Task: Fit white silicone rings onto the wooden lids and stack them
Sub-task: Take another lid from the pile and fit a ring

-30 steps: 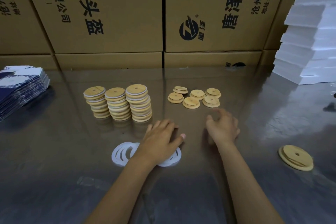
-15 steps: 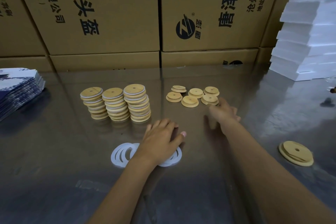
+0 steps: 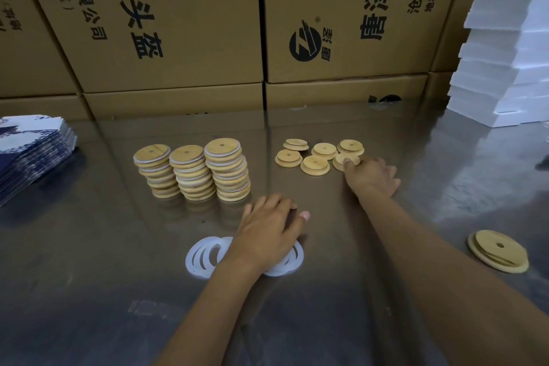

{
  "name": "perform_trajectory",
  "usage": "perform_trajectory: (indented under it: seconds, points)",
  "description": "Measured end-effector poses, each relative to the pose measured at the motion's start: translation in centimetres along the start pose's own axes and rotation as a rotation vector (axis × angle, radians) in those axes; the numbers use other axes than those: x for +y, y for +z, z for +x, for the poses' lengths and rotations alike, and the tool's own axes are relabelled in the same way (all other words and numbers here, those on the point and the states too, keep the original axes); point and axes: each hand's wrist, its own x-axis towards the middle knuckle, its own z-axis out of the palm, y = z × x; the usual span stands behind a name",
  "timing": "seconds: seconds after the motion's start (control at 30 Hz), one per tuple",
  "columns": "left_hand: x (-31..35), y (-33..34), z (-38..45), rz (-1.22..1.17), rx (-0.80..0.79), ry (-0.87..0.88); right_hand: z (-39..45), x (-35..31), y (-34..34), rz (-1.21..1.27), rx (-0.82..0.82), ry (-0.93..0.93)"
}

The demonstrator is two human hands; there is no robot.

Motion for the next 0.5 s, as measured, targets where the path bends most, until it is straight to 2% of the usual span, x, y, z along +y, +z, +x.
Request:
perform_trajectory:
  seconds: [0.1, 0.23, 0.4, 0.5]
  points:
    - [-0.1, 0.0, 0.0, -0.002, -0.004, 0.001, -0.2, 0.3, 0.2, 0.026, 0.028, -0.028]
    - [-0.1, 0.0, 0.1, 0.002, -0.014, 0.000, -1.0, 0.7, 0.1, 0.205, 0.037, -0.193]
    - [-0.3, -0.1, 0.1, -0.024, -0.022, -0.012, -2.2, 0.5, -0.4, 0.486, -0.078, -0.209]
    - [-0.4, -0.2, 0.1, -0.027, -0.041, -0.013, -2.8, 1.0, -0.9, 0.463, -0.157, -0.204]
